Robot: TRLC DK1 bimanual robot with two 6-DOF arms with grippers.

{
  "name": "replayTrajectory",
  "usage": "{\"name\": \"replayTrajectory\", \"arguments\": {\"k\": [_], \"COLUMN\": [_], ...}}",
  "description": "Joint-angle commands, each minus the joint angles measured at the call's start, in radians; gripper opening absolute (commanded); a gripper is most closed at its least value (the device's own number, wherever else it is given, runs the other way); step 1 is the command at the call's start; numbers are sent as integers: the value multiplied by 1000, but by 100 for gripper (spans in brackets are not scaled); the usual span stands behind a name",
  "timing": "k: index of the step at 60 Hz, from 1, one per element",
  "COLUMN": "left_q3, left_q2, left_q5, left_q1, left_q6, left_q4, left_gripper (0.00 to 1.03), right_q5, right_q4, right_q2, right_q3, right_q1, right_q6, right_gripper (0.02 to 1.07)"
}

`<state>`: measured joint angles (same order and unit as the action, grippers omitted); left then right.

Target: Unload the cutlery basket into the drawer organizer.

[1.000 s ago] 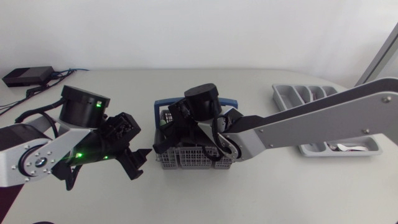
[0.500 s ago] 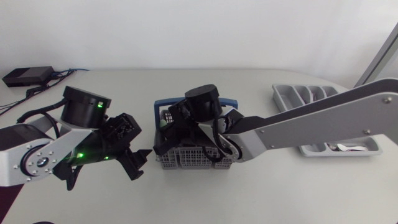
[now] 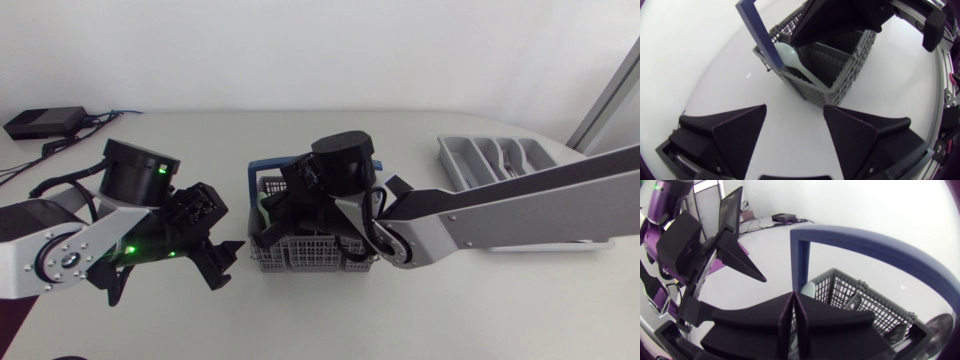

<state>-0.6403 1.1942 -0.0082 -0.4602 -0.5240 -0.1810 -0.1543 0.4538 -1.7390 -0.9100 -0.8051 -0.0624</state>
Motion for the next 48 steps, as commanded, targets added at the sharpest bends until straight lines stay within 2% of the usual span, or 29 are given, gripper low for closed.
{"name": "replayTrajectory", "arguments": {"k": [1, 5, 10, 48], "left_q3": [25, 25, 27, 54], "left_q2": [16, 16, 15, -2], "left_q5": [5, 5, 5, 19], "left_q1": [2, 3, 5, 28], "left_q6": [1, -1, -2, -27], "left_q4": [11, 11, 11, 23], "left_gripper": [79, 79, 79, 79], "right_q5": [24, 30, 30, 61], "right_q4": [17, 17, 17, 43], "right_q2": [-7, -14, -25, -103], "right_q3": [28, 19, 14, -63], "right_q1": [-11, -9, -8, -2], "right_q6": [12, 13, 13, 36], "right_gripper": [37, 48, 51, 51]}}
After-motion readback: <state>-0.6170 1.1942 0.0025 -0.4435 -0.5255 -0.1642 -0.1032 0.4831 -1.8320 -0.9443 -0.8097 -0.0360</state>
